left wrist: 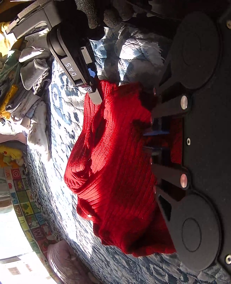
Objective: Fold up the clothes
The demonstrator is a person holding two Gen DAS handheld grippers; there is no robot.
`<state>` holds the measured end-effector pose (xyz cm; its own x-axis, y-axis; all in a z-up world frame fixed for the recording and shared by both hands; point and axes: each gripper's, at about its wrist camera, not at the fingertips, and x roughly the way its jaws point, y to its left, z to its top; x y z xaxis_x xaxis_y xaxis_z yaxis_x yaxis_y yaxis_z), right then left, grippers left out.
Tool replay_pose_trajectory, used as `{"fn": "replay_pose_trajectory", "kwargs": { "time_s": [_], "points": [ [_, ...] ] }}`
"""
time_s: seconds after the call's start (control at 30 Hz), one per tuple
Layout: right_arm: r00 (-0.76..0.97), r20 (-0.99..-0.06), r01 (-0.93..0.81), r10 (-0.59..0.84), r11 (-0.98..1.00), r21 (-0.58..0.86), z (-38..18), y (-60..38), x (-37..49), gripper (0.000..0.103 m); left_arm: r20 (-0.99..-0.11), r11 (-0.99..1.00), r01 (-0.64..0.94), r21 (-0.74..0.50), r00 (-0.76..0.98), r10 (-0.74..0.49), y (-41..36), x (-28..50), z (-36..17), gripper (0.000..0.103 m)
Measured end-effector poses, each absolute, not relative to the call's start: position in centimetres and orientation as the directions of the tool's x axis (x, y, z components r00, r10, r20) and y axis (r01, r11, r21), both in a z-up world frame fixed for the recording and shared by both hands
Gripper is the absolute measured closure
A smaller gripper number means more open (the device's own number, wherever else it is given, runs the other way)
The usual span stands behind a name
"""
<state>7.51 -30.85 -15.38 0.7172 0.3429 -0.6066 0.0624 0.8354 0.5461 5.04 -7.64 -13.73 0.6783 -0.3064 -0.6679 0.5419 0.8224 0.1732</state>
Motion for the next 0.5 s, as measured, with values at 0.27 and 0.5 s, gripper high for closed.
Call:
{"fn": "replay_pose_trajectory", "kwargs": {
  "time_s": [0.27,0.5],
  "points": [
    [0.776,-0.577,0.061,0.256,0.88,0.471,-12.4,-33.7,8.2,0.085,-0.551,0.937,0.349,0.024,0.787,-0.278,-0.1,5.5,-9.1,0.098],
    [0.746,-0.638,0.091,0.192,0.919,0.383,-12.3,-35.7,10.4,0.084,-0.48,0.987,0.104,-0.125,0.864,-0.152,10.1,6.6,-6.1,0.1]
  ]
}}
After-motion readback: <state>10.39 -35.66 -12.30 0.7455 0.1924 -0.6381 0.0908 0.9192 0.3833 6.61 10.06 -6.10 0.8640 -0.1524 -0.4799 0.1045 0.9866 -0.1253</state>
